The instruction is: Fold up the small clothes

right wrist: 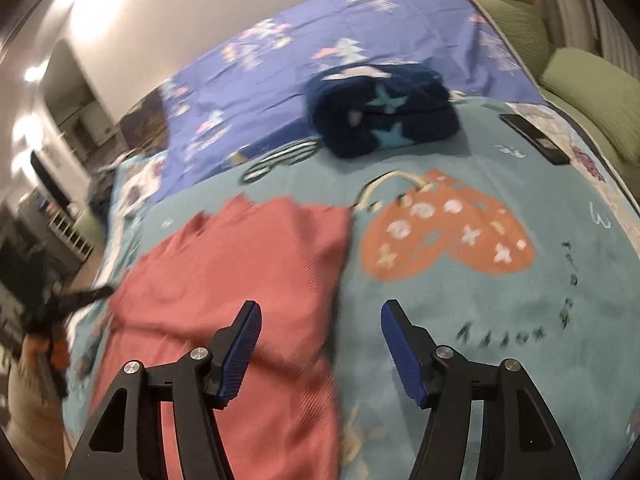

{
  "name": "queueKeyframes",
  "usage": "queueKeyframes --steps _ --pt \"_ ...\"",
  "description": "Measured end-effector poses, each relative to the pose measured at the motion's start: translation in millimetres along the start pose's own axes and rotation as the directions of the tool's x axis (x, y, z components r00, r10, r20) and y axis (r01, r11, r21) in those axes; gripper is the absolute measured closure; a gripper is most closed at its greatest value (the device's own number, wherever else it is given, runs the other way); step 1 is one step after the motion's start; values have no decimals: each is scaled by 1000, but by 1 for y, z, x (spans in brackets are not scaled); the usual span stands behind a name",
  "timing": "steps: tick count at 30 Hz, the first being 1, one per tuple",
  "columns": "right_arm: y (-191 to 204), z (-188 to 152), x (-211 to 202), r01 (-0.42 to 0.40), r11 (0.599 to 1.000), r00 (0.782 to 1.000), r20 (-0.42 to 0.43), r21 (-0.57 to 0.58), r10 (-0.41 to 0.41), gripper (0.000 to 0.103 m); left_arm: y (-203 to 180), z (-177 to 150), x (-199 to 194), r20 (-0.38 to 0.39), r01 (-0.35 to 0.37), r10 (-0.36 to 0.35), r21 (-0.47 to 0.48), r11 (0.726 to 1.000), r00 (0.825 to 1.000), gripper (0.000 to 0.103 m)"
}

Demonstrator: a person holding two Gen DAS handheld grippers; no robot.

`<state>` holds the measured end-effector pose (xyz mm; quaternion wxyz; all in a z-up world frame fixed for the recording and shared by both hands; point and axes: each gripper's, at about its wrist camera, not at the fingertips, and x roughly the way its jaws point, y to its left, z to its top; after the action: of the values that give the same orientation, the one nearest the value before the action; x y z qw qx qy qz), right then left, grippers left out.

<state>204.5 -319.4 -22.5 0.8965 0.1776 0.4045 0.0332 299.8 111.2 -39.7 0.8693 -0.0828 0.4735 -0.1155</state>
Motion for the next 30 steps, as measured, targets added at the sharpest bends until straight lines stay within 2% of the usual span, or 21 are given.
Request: queueKeyframes --steps 1,2,3,5,8,12,15,16,17,18,20,22,23,25,28,30 --pt "-6 9 9 16 999 1000 -12 34 -15 40 -2 0 2 -3 0 0 6 1000 1000 64" --pt "-12 18 18 11 998 1000 -20 65 -10 47 -5 0 5 -9 0 1 15 1000 1000 62" --pt "-16 24 26 -1 997 1000 -26 82 3 60 -8 -1 9 -18 -3 3 28 1000 1000 61" --pt "-17 36 41 -2 996 999 -50 88 7 72 -13 -4 21 -46 -17 20 55 998 999 61" --pt "-13 48 61 -24 997 995 -92 76 30 74 -17 -9 34 -65 -43 49 85 995 997 61" --pt "-6 51 82 -59 996 983 -170 71 70 71 -16 -13 37 -46 -45 50 99 994 998 61" --pt "12 45 95 -40 999 984 -174 -16 37 72 -14 -14 36 -41 -38 42 89 995 998 59" --pt "17 43 95 -17 998 987 -163 -56 8 77 -14 -14 36 -37 -40 43 89 995 998 59" --pt "20 42 94 18 996 990 -141 -84 -29 98 -14 -15 36 -33 -41 44 90 995 998 59" --pt "19 42 90 47 995 992 -115 -88 -57 98 -14 -15 36 -28 -44 47 94 995 999 59" --pt "3 48 76 115 993 992 -39 -27 -116 99 -14 -17 36 -23 -47 50 98 994 999 59" --pt "-19 53 64 188 982 982 9 36 -188 100 -14 -16 36 -24 -50 52 97 994 998 59" --pt "-28 54 61 173 983 985 5 58 -173 100 -15 -16 35 -25 -52 55 95 994 998 59" --pt "-44 51 51 77 992 997 -13 101 -76 99 -16 -15 32 -23 -68 71 92 993 997 59" --pt "-47 38 33 4 998 1000 -31 57 -2 96 -22 -12 22 10 -99 98 87 991 995 59" --pt "-42 30 28 -30 999 998 -58 34 32 94 -31 -8 10 48 -86 83 80 993 995 59"
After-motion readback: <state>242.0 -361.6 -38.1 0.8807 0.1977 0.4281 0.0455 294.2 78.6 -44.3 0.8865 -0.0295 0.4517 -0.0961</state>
